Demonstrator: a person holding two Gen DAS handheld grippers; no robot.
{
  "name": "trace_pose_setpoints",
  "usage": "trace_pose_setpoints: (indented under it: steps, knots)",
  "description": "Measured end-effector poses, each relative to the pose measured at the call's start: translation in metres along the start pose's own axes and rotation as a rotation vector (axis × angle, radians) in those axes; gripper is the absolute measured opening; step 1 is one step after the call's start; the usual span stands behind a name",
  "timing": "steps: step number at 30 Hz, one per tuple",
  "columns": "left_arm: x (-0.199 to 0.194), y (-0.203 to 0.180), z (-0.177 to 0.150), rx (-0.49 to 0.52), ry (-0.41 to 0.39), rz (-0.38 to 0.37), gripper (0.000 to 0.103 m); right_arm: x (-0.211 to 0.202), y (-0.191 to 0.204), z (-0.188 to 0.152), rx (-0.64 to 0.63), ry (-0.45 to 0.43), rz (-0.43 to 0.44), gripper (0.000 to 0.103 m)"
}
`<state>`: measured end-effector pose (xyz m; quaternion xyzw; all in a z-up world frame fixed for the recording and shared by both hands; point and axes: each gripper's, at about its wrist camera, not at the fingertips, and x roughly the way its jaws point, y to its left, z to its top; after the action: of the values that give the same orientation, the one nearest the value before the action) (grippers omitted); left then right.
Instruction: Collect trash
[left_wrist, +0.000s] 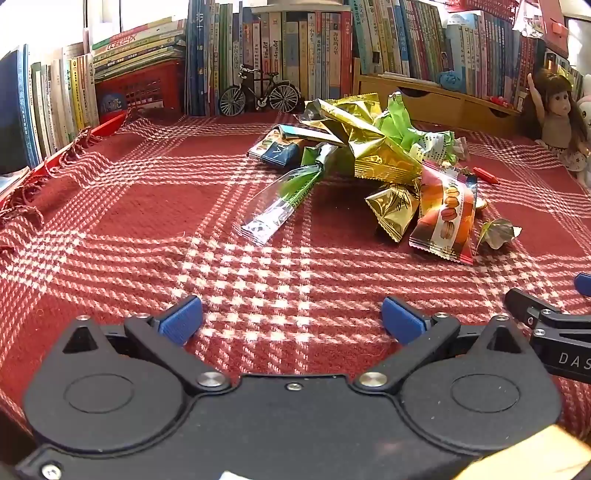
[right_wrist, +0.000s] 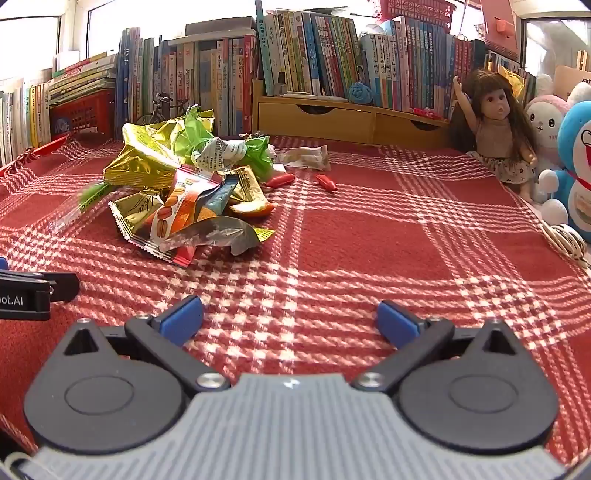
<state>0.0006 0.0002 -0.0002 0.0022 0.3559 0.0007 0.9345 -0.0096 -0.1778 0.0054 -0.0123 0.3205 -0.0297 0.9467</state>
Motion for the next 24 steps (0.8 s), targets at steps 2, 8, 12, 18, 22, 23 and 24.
trace_pose_setpoints:
  steps: [2,8,12,18,22,23,24]
  knots:
    - [-0.0003,-0.0013,0.0019,0.009,-0.012,0.004,0.103,-0.0005,0.0002,-0.0006,0.001,0.001,0.000,0.103]
    - [-0.0067,0.0040,0.0017,0.005,-0.020,-0.014,0.103,-0.0003,-0.0006,-0.0001,0.001,0.008,0.005,0.103]
    - [-0.0009,0.0003,-0.0044,0.006,-0.029,-0.001,0.103,-0.0074,-0.0018,0.0014,0.001,0.006,0.010,0.103]
    - [-0.0012,0.0002,-0.0043,0.005,-0.030,-0.001,0.103,0.0003,-0.0014,0.0008,0.003,0.005,0.008,0.103]
    - [-0.0013,0.0002,-0.0040,0.004,-0.033,-0.001,0.103,0.0005,-0.0016,0.0008,0.003,0.006,0.008,0.103]
    - [-0.0013,0.0001,-0.0038,0.005,-0.034,-0.001,0.103,0.0005,-0.0016,0.0008,0.003,0.006,0.008,0.103]
    - [-0.0013,0.0001,-0.0036,0.005,-0.034,-0.001,0.103,0.0005,-0.0016,0.0008,0.003,0.006,0.008,0.103]
